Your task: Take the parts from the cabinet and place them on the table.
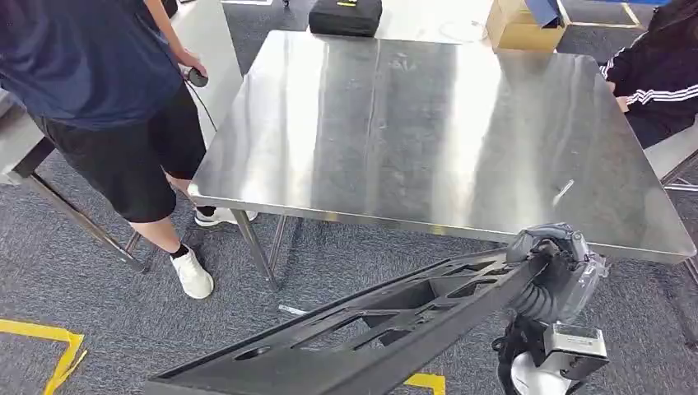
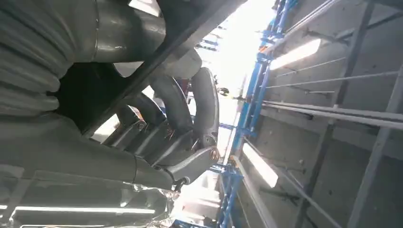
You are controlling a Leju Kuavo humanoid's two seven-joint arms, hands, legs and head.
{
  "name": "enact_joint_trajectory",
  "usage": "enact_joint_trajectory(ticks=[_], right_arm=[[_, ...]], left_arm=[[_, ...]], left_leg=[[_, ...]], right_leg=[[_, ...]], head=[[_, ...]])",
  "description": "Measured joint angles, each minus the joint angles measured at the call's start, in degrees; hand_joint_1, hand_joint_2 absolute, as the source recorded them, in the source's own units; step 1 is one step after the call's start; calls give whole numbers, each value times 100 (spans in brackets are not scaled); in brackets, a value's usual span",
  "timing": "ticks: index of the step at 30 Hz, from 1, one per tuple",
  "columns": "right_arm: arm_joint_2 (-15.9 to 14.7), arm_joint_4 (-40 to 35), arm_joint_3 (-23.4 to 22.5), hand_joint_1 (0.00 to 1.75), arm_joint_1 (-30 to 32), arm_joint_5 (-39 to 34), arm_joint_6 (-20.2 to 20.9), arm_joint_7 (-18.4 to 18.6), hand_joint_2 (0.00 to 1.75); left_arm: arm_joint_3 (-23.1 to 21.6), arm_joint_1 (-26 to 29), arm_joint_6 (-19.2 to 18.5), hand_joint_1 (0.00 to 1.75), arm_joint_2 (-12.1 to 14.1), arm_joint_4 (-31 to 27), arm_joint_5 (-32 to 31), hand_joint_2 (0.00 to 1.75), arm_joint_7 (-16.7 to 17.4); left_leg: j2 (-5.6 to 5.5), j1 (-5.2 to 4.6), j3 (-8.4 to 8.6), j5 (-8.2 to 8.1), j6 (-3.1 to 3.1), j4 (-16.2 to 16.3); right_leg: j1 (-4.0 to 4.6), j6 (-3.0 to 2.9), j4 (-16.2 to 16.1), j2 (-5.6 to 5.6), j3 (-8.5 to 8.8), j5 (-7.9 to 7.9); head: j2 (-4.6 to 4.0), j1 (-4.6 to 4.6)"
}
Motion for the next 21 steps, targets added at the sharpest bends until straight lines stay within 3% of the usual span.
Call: enact_joint_trajectory(ticks=[1,3,4,5,6,8,9,10,11,14,15,16,17,18,20,21], right_arm=[[2,0,2,175,1,9,0,4,175],[-2,0,-4,175,3,35,4,7,175],[4,-4,-7,175,0,42,9,7,175],[7,-5,-4,175,-16,57,22,7,175],[7,-5,-2,175,-26,66,42,7,175],[11,-2,7,175,-11,83,61,6,175],[13,2,7,175,-10,92,68,9,175],[13,6,7,175,-8,94,74,9,175],[15,11,7,175,-9,94,77,9,175],[24,13,7,175,-9,105,81,11,175],[33,30,9,175,-9,107,83,15,175],[33,30,7,175,-15,107,83,15,175],[42,30,9,175,-1,112,83,26,175],[41,30,9,175,21,116,83,24,175],[31,30,0,175,29,136,79,35,175],[28,28,0,175,4,144,79,31,175]], left_arm=[[0,-2,0,0,-4,0,-2,175,0],[0,-5,-2,0,-11,0,-2,175,0],[0,-21,-7,0,-13,0,-2,175,0],[0,-32,-9,0,-15,0,-2,175,0],[-2,-39,-9,0,-15,0,0,175,0],[0,-26,-9,0,-15,0,7,175,-2],[0,-20,-13,0,-15,0,28,175,0],[0,-4,-13,0,-15,0,35,175,-2],[2,1,-13,0,-13,0,35,175,-2],[2,3,-13,0,0,0,35,175,-2],[4,4,-18,0,33,0,33,175,-2],[4,4,-15,0,24,0,33,175,-4],[4,12,-18,0,20,0,29,175,-11],[4,21,-20,0,20,0,22,175,-11],[7,26,-20,0,11,0,7,175,-11],[4,13,-17,0,11,0,-11,175,-11]], left_leg=[[16,-5,-16,-40,-56,-19],[39,18,91,-61,-98,12],[50,54,70,-84,-133,46],[47,60,-22,-87,-139,280],[45,58,-235,-158,-150,653],[33,56,-803,-480,-170,1454],[33,56,-1030,-611,-165,1680],[32,54,-1168,-605,-149,1695],[31,47,-1186,-457,-116,1502],[32,-73,-850,580,102,236],[-1,-121,-886,450,130,311],[-24,-163,-820,382,152,220],[-20,-165,-776,497,200,143],[-11,-182,-746,492,221,111],[-8,-119,-467,504,242,-18],[-6,-99,-408,491,259,-47]], right_leg=[[48,-68,24,-6,73,82],[47,-193,25,40,109,79],[20,-231,6,69,195,60],[25,-285,0,66,262,25],[35,-337,1,67,302,-19],[80,-431,1,70,375,-89],[102,-448,1,81,413,-130],[125,-453,1,103,464,-171],[145,-455,1,120,529,-221],[165,-440,-12,130,714,-376],[196,-396,-24,145,765,-418],[153,-351,-41,159,748,-448],[166,-309,-17,166,856,-432],[170,-248,19,165,855,-389],[165,-246,133,148,864,-479],[158,-241,396,148,728,-533]], head=[[0,-15],[0,-21],[0,-32],[0,-30],[0,-48],[0,-52],[0,-61],[0,-56],[0,-59],[0,-63],[0,-13],[0,-37],[0,-41],[0,-61],[0,-45],[-2,-13]])
